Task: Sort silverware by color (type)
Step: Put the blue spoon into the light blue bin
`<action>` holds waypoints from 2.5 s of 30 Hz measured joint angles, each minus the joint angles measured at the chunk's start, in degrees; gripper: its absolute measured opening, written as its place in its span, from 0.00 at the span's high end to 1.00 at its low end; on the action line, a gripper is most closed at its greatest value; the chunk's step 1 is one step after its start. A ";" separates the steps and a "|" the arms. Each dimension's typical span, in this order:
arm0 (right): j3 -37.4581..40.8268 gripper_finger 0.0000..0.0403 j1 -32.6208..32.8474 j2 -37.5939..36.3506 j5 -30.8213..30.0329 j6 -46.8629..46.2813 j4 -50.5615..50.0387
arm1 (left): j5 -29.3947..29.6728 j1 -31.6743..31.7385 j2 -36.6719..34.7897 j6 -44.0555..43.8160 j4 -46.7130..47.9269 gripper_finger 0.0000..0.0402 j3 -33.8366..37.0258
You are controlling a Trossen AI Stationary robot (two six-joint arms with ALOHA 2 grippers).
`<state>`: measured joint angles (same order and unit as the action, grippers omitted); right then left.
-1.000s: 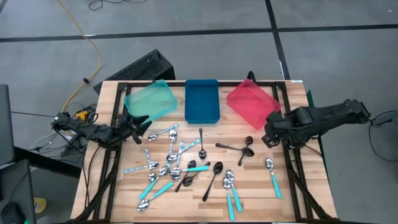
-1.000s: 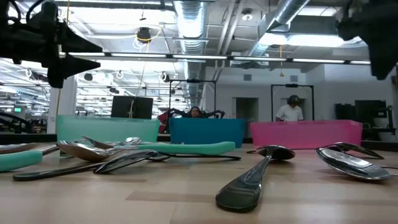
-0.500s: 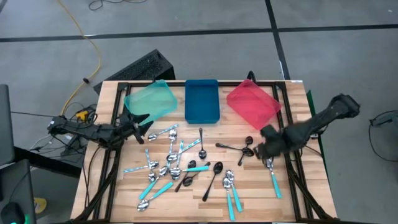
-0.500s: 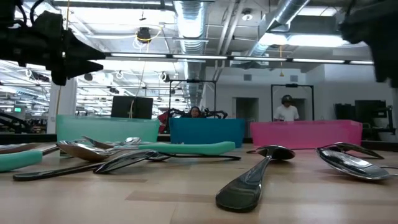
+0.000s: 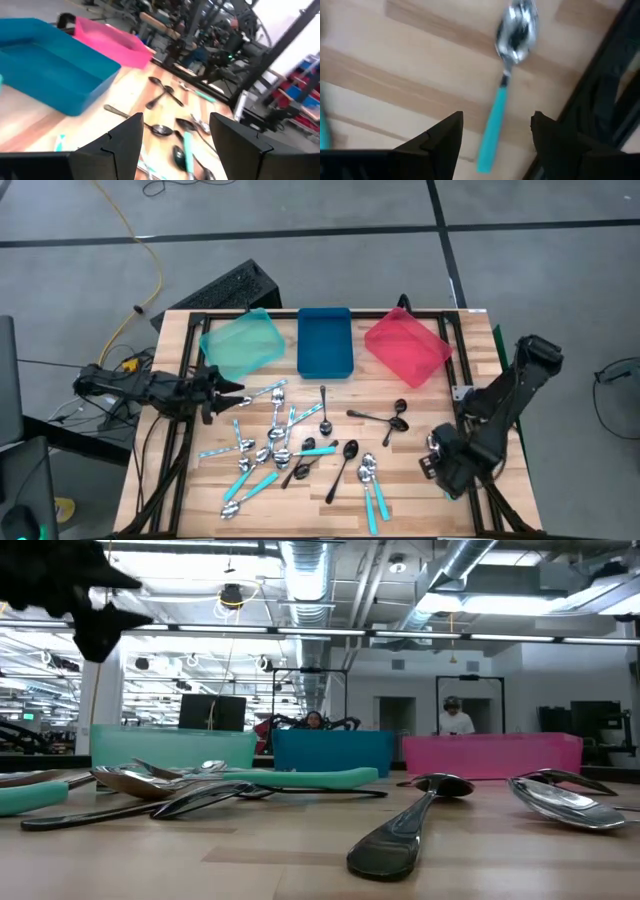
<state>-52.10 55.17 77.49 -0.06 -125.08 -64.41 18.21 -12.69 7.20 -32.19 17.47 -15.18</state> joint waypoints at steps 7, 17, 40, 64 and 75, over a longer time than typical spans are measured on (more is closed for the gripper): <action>-0.02 0.36 2.31 4.72 1.13 -4.29 3.91 | 0.43 0.03 3.16 -0.02 1.26 0.46 -1.90; 4.11 0.36 -3.32 5.41 1.49 2.82 7.21 | -0.28 0.04 6.71 -1.26 1.17 0.46 -1.90; 17.48 0.58 -4.32 2.16 3.91 -2.23 23.04 | -0.95 0.04 6.64 -2.99 2.96 0.46 -1.90; 6.78 0.86 -15.63 2.47 -3.89 12.89 12.96 | 0.62 0.04 6.64 -2.64 4.97 0.46 -1.90; -3.80 0.86 -39.82 3.61 -21.36 54.69 28.49 | 2.15 0.04 6.64 -2.79 4.97 0.46 -1.90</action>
<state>-55.90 15.35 81.10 -21.42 -70.39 -35.92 20.36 -12.64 13.85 -34.98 22.44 -17.08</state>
